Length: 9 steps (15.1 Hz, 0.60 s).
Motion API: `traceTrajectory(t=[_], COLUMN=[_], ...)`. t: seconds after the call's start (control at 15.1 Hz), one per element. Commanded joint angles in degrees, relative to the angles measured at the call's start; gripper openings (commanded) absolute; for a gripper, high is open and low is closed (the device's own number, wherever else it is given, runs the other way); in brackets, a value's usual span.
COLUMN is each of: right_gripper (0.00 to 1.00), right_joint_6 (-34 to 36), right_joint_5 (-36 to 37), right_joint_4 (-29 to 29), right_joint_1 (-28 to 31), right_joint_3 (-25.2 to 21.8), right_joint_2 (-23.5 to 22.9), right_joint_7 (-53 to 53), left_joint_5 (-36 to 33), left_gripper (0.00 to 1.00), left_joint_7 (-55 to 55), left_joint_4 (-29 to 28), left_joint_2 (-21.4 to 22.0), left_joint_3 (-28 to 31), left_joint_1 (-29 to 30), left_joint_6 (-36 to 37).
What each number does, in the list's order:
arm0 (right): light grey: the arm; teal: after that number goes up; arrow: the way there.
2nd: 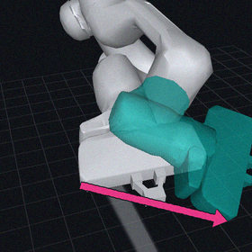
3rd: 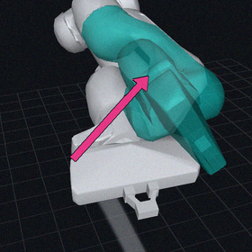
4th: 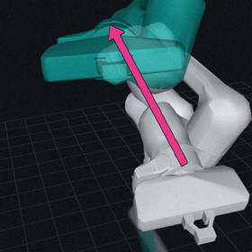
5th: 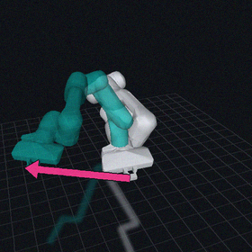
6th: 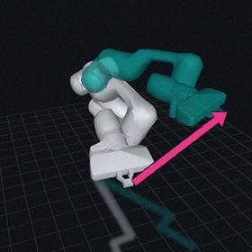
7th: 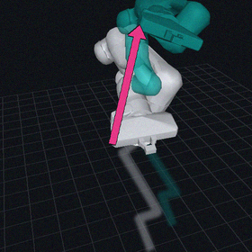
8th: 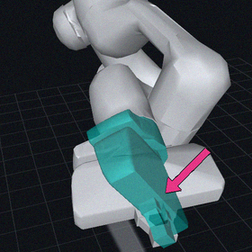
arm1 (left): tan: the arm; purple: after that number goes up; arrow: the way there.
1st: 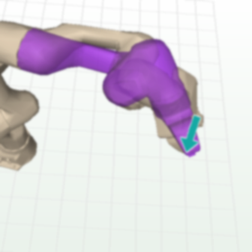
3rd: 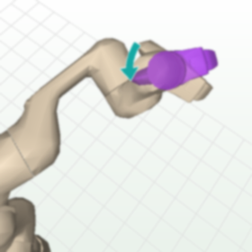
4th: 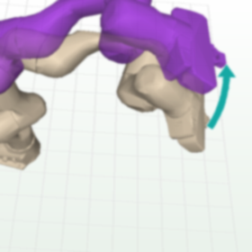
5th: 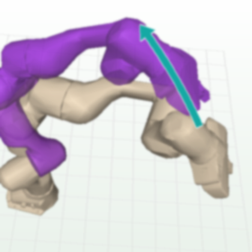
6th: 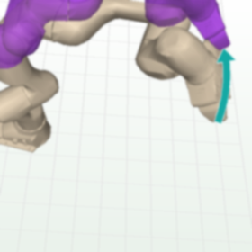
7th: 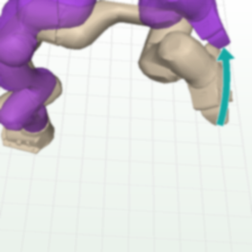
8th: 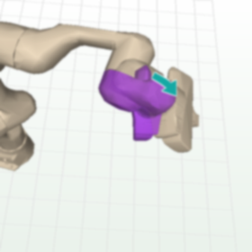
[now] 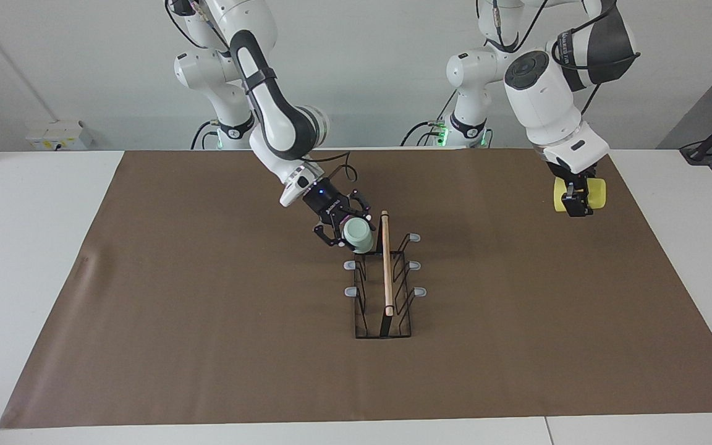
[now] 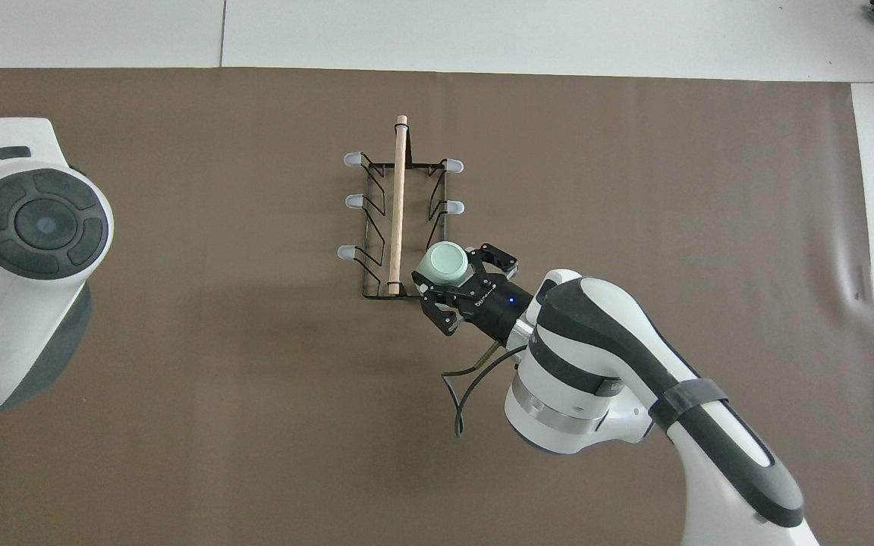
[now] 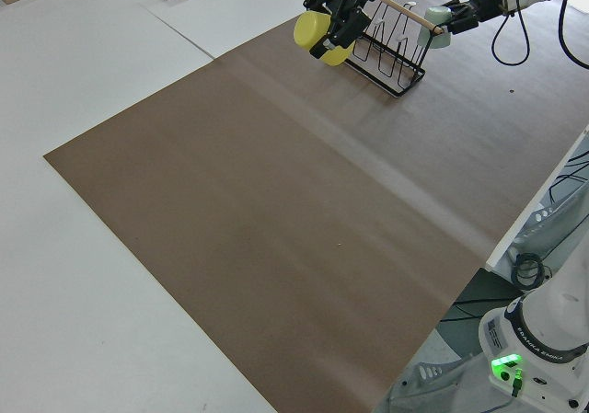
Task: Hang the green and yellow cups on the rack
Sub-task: 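Lower the green cup onto the peg and open the right gripper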
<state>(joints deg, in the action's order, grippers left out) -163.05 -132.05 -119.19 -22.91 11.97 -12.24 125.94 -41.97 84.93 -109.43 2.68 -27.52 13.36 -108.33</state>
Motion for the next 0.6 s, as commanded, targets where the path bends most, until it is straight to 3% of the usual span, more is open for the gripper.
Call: traceTrajectory(t=[0.0, 0.46, 0.53], right_gripper=[0.00, 0.03, 0.58], right_joint_6=[2.91, 3.45, 3.36], right_joint_5=[-3.21, -4.80, -4.80], right_joint_4=[-4.03, -4.12, -4.04], right_joint_1=[0.85, 1.03, 1.03], right_joint_3=[0.42, 0.42, 0.42], right_joint_2=[2.40, 1.78, 1.70], right_joint_7=[3.60, 5.10, 5.10], left_joint_5=[-4.42, -12.07, -12.78], left_gripper=[0.00, 0.00, 0.00], left_joint_7=[6.63, 18.15, 18.51], left_joint_4=[0.70, 2.55, 2.64], left_joint_2=[-1.70, -4.87, -5.22], left_joint_3=[0.37, 0.45, 0.45], left_joint_1=[-3.34, -11.06, -12.12], left_joint_6=[1.02, 1.19, 2.33])
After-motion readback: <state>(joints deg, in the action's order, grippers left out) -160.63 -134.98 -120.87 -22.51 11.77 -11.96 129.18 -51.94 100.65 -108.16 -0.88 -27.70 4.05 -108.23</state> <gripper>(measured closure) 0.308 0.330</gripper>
